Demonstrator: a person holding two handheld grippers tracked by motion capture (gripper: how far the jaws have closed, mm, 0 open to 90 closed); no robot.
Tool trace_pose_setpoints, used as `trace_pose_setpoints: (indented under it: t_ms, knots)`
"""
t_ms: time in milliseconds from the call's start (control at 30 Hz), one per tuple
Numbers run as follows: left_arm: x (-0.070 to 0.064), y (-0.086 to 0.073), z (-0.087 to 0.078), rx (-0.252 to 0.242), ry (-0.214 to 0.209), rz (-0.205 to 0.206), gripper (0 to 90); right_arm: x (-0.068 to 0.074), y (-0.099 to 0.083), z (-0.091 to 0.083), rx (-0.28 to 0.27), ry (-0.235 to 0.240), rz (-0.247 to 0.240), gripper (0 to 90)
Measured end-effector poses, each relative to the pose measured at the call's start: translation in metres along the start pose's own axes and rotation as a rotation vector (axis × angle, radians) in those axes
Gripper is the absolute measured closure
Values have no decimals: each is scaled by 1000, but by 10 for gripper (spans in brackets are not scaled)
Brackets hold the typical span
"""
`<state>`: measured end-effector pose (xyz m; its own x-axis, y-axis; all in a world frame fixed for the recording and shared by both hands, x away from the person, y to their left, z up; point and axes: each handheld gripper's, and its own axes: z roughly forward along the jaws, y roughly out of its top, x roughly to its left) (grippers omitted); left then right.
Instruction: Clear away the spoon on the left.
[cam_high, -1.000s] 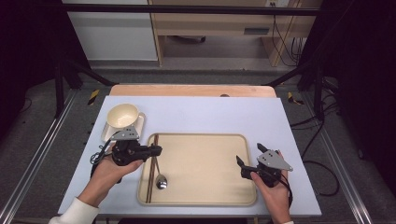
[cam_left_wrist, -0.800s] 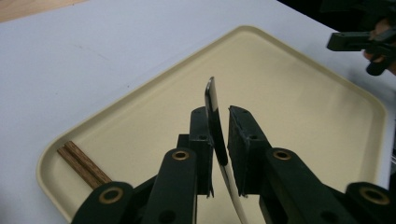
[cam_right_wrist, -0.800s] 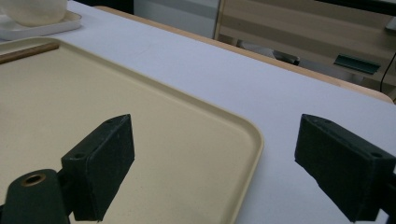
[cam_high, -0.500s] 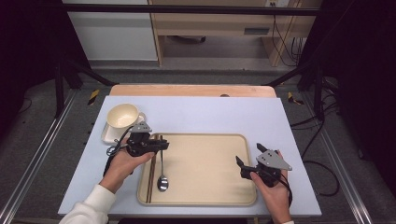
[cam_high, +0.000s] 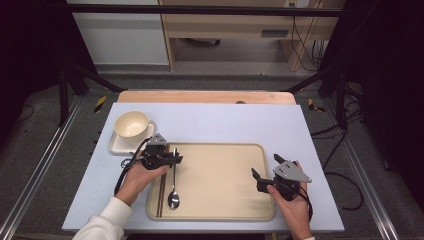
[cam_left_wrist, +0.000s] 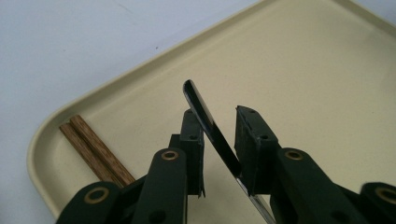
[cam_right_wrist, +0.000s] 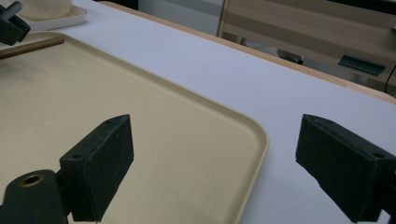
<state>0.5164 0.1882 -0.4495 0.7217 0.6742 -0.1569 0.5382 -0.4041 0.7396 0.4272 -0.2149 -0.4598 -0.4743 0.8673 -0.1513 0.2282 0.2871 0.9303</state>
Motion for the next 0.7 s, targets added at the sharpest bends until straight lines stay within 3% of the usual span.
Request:
trace_pose_setpoints:
  t_ms: [100,167,300,467,700]
  knots:
    - [2,-3,1,13,15,-8,699,0,0,0,2,1,-1,116]
    - [3,-5,2,26,53,1,651,0,0,0,2,1,1,115]
    - [3,-6,2,-8,76,-16,541,0,0,0,2,2,2,113]
    - [2,-7,-2,-34,119,0,438,0,0,0,2,1,3,107]
    - [-2,-6,-12,-89,141,15,341,0,-1,1,7,-2,3,96]
